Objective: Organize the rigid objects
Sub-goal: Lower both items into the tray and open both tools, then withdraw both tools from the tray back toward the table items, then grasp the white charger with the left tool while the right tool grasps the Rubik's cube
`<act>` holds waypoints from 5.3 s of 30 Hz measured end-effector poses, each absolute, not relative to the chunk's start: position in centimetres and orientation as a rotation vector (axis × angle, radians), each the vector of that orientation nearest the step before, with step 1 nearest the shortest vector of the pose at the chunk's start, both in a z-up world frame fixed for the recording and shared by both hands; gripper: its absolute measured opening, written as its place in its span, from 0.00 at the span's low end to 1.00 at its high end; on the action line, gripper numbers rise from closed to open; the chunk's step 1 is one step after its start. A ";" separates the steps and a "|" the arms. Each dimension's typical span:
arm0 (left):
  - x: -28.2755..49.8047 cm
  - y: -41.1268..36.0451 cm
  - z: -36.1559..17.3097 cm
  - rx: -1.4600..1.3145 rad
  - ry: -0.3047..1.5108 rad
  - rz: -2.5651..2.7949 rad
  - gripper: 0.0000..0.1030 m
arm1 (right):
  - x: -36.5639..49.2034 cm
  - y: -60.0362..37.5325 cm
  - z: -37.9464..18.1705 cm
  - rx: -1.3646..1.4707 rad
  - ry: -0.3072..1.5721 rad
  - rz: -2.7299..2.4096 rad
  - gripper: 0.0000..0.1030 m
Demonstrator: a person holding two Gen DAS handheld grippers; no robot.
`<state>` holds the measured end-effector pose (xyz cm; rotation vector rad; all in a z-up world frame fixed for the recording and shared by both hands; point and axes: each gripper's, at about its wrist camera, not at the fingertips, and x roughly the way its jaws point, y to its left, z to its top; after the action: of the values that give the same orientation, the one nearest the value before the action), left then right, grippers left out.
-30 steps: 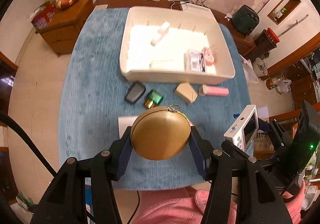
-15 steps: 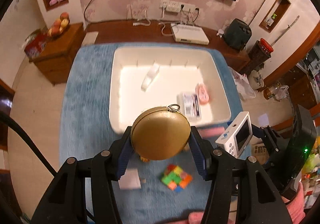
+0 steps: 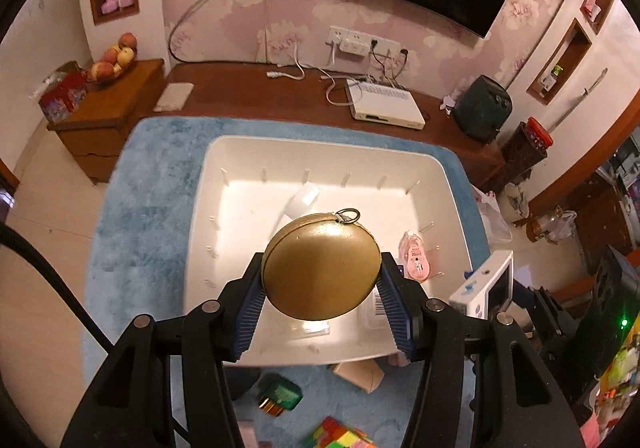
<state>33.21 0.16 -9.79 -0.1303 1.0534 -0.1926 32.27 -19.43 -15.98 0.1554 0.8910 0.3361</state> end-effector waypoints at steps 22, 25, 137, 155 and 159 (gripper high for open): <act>35.3 0.8 -14.5 -0.147 1.172 -0.095 0.70 | 34.7 -20.3 -17.9 0.218 0.901 0.312 0.95; 35.1 1.1 -13.8 -0.142 1.152 -0.087 0.73 | 34.3 -20.4 -17.3 0.210 0.891 0.305 0.95; 23.7 8.4 -24.4 -0.198 1.610 -0.270 0.79 | 19.2 -14.8 -29.6 1.002 1.517 -0.088 0.82; 22.6 9.5 -26.8 -0.326 1.668 -0.011 0.78 | 23.3 -15.3 -31.2 0.994 1.747 0.050 0.73; 22.9 10.4 -26.9 -0.350 1.673 0.029 0.76 | 23.3 -16.0 -31.6 1.013 1.785 0.072 0.72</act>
<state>22.91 10.41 -26.87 -0.3498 1.6733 0.0287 23.30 -15.98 -31.65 1.0127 1.7848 0.0722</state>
